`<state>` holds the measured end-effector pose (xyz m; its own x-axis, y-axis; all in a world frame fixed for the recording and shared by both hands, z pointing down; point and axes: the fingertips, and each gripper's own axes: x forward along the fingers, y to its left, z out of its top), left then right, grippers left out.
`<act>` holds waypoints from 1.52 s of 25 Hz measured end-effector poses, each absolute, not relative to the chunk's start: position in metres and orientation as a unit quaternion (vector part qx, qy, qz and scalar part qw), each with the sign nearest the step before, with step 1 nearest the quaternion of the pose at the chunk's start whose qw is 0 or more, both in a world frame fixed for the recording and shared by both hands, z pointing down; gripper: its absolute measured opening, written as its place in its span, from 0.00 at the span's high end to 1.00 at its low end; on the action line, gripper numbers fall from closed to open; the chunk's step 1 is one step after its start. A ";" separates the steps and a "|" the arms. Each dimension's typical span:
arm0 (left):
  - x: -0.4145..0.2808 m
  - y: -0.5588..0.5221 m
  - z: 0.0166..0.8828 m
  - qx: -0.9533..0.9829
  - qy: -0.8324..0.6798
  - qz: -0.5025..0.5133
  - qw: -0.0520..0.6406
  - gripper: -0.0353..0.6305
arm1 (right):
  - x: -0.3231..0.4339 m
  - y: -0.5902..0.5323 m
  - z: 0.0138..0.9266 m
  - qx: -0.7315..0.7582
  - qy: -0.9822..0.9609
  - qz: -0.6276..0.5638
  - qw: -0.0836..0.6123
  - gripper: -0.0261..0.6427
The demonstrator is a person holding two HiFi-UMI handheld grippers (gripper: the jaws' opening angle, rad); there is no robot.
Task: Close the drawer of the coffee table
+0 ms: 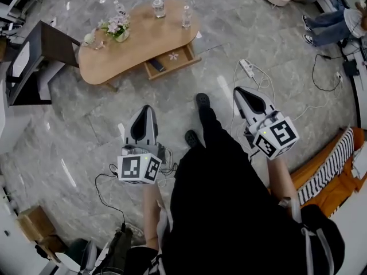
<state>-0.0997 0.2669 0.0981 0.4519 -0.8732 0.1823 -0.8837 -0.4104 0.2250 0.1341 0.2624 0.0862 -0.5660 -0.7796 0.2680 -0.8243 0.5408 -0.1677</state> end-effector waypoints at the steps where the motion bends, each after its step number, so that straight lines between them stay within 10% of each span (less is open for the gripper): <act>1: -0.099 0.257 0.099 0.839 -0.524 0.021 0.147 0.93 | 0.134 0.250 0.087 0.456 -0.876 0.138 0.080 0.94; 19: -0.071 0.104 0.128 0.778 -0.598 0.068 0.178 0.93 | 0.143 0.046 0.143 0.358 -0.914 0.148 0.125 0.94; 38: -0.123 0.025 0.371 0.752 -0.587 0.165 0.251 0.93 | 0.109 -0.023 0.375 0.336 -0.882 0.182 0.277 0.94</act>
<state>-0.1233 0.0247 0.3709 0.2562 -0.7999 0.5427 -0.9655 -0.1843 0.1842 0.1095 -0.0232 0.3745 -0.6213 -0.4909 0.6107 -0.6929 0.7081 -0.1358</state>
